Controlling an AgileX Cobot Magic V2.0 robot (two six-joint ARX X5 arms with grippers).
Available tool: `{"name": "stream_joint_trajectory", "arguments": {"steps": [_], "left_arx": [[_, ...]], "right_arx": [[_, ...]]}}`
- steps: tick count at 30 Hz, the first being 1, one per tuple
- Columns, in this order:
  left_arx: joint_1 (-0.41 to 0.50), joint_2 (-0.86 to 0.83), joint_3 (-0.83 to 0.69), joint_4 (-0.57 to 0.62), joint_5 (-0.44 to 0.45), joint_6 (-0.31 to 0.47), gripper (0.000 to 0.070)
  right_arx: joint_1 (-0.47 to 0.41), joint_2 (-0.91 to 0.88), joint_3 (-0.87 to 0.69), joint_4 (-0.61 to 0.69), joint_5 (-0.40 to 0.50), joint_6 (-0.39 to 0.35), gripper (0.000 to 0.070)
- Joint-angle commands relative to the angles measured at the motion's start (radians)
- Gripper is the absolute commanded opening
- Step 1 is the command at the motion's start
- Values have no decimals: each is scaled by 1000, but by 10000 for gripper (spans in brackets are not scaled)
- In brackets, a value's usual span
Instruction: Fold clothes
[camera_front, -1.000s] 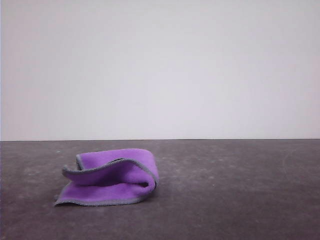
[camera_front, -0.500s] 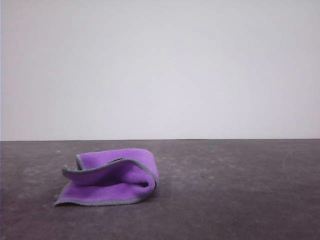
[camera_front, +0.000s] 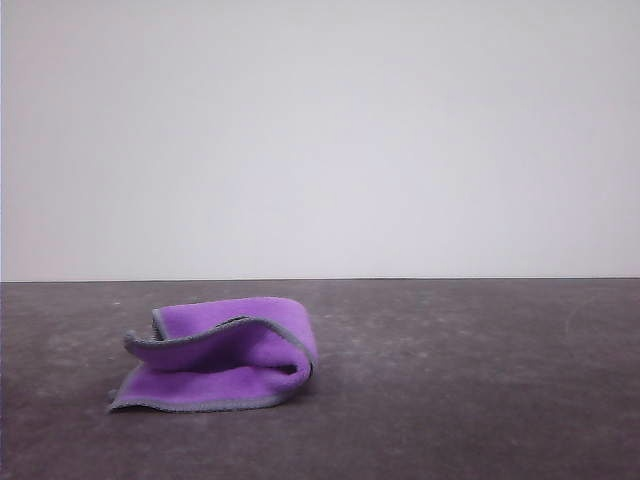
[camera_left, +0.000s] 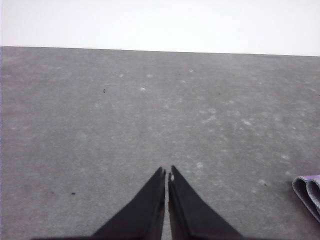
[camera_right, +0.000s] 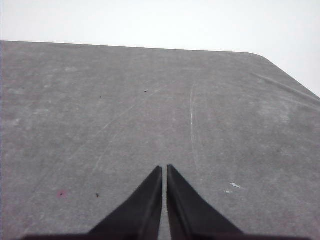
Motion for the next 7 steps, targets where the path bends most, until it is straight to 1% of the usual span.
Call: {"name": "stream_joint_trajectory", "arguments": {"steps": [1, 7], "left_arx": [[0, 0, -19, -8, -1, -5, 0], [0, 0, -19, -8, -2, -5, 0]], "right_arx": [[-2, -2, -6, 11, 4, -5, 13], [-2, -2, -6, 11, 4, -5, 13]]}}
